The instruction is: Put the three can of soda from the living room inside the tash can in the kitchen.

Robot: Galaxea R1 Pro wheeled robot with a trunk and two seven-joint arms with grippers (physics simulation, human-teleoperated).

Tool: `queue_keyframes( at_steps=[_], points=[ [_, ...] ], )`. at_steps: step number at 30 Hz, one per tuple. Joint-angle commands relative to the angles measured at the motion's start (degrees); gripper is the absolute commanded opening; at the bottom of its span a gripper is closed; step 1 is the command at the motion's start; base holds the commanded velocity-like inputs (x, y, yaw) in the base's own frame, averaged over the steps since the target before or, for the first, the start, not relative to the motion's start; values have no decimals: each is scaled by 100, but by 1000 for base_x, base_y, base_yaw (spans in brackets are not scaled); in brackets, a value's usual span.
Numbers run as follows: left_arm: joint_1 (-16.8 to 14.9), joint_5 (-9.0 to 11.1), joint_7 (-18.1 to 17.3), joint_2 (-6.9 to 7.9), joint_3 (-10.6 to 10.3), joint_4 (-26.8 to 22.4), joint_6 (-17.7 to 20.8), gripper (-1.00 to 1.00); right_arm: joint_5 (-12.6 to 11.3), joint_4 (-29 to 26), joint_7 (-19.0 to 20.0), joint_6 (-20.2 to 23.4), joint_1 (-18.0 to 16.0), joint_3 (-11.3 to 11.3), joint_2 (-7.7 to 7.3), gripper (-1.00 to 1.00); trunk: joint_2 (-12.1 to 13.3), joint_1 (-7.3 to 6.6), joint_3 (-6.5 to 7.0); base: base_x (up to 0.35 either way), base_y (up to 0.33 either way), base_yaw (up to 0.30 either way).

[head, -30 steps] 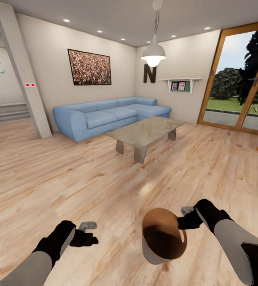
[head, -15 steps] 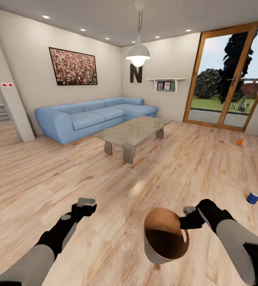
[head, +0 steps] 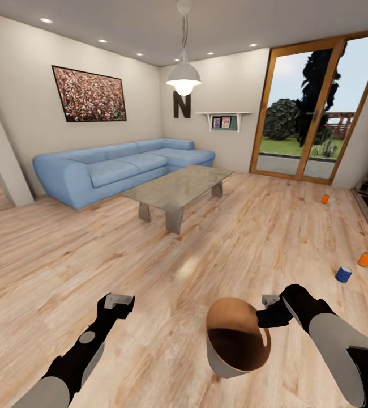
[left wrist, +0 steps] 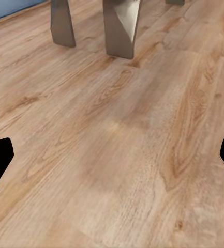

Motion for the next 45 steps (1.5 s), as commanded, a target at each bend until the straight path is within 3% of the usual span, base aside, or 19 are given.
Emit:
queue_keyframes(
  at_steps=[1, 16, 29, 32, 34, 45],
  points=[
    [15, -1, 1, -8, -1, 14, -25, 100, -134, -1, 31, 46, -2, -46, 1, -100, 0, 0, 1, 0, 0, -84],
    [38, -25, 2, -35, 8, 75, -11, 100, -145, 1, 19, 41, -2, -62, 4, -100, 0, 0, 48, 103, 44, -96],
    [34, -39, -5, -36, 14, 273, 20, 100, -150, 1, 27, 46, -2, -64, 4, -100, 0, 0, 137, 12, -238, -186],
    [33, -39, 0, -36, 10, 530, 6, 100, -150, 1, 27, 46, -2, -63, 6, -100, 0, 0, 158, -5, -279, -189],
    [33, -21, -2, -36, 9, 879, -57, 100, -150, 1, 33, 46, -3, -62, 7, -100, 0, 0, 172, -79, -275, -189],
    [33, 4, -24, -30, 16, 1167, -605, 100, -150, -3, 36, 48, -2, -70, -5, -100, 0, 0, 249, -99, -246, -189]
  ],
)
